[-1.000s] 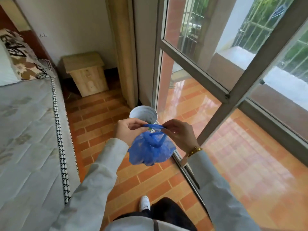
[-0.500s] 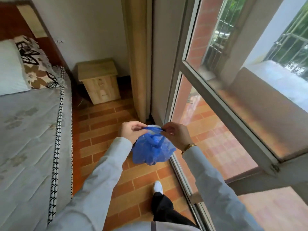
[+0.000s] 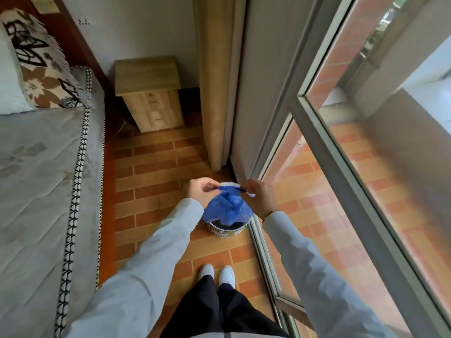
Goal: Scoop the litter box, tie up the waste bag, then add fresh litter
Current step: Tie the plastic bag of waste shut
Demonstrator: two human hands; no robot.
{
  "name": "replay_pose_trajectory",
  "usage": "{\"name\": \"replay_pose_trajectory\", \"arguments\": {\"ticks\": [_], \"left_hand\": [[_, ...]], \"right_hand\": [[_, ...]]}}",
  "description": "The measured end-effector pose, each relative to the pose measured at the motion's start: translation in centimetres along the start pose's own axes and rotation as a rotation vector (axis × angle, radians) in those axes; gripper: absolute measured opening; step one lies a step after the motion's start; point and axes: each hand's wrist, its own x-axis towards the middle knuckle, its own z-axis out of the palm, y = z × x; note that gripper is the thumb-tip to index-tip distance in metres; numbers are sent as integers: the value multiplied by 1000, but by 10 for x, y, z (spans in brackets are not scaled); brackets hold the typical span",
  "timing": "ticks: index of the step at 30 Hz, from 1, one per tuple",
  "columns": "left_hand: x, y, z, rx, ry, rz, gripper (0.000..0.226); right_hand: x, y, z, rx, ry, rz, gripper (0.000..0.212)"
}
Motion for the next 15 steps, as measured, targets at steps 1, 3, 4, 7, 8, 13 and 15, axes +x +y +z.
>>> {"name": "replay_pose_trajectory", "arguments": {"ticks": [1,3,4,7,8,13,15], "left_hand": [[11,-3,3,6,-27,-19,22],[28,-6,8,64,-106,-64,14],[35,-7,9,122,-133,-79,15],[45,-3,7,342,-91,-41,25],[46,-1,5,384,-62,16,27],[46,3,-10,543,-66,194,38],[44,4,-17,569,-51,214,38]], "right_hand": [[9,1,2,-5,-12,39,14],[24,5,7,-7,-35,116,18],[30,7,8,-6,-44,143,19],[44,12,8,38,-53,216,25],[46,13,7,41,-51,226,28],[44,16,2,3,-23,194,35],[40,15,-1,-13,-13,174,38]]}}
